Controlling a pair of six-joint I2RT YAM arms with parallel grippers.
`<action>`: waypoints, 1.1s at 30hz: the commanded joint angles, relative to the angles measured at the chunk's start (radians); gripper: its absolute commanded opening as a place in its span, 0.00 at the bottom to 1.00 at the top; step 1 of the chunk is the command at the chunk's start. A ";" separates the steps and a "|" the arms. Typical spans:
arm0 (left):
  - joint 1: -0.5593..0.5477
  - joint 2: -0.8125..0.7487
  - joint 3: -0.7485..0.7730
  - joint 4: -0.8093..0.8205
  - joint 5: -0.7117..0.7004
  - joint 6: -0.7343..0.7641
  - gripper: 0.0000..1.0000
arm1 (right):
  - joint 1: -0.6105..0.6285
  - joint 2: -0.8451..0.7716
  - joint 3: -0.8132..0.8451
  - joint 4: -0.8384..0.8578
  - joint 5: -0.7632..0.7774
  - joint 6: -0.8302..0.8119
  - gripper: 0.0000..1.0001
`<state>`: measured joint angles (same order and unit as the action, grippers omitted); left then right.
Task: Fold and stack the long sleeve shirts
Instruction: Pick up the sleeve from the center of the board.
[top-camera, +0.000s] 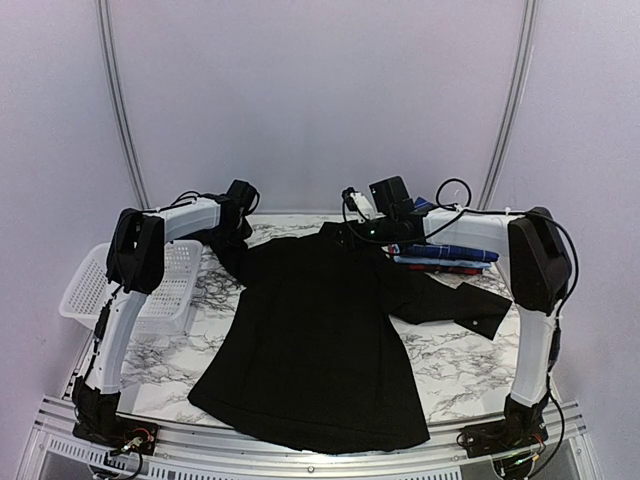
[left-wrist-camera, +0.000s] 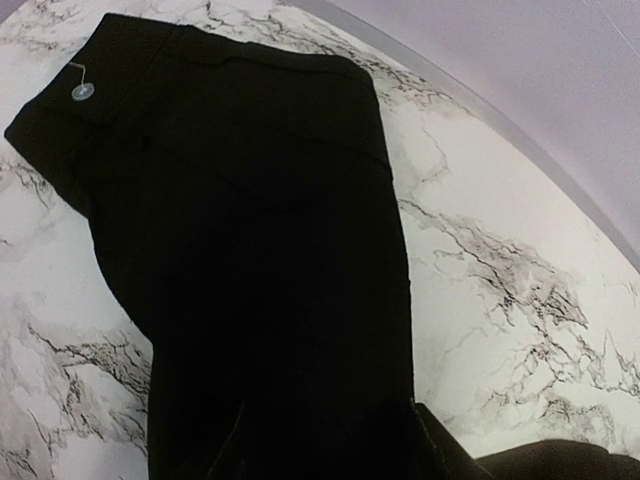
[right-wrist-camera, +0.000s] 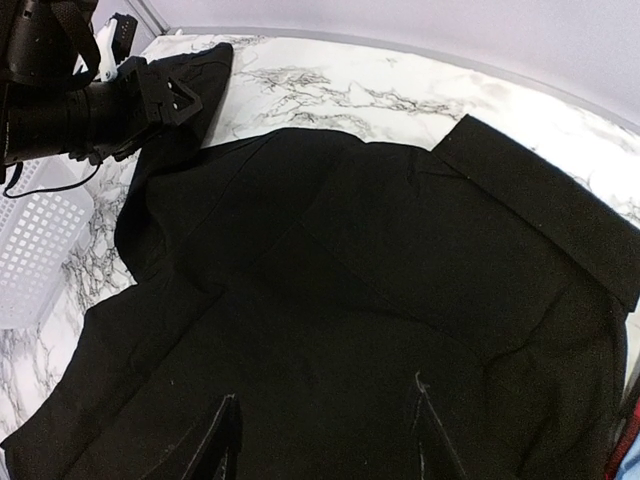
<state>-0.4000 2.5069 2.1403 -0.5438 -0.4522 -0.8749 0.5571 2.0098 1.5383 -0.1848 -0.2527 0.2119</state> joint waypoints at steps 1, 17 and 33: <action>-0.009 -0.057 -0.034 0.000 0.018 -0.056 0.55 | 0.004 -0.042 -0.008 0.015 0.009 -0.002 0.52; 0.010 0.032 0.052 0.002 0.041 -0.090 0.39 | 0.003 -0.047 -0.021 0.020 0.007 0.003 0.52; -0.141 -0.290 -0.150 0.218 0.006 0.295 0.00 | 0.004 -0.111 -0.065 0.010 0.041 0.006 0.51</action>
<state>-0.4530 2.4050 2.0937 -0.4660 -0.4541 -0.7399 0.5571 1.9629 1.4940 -0.1806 -0.2398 0.2123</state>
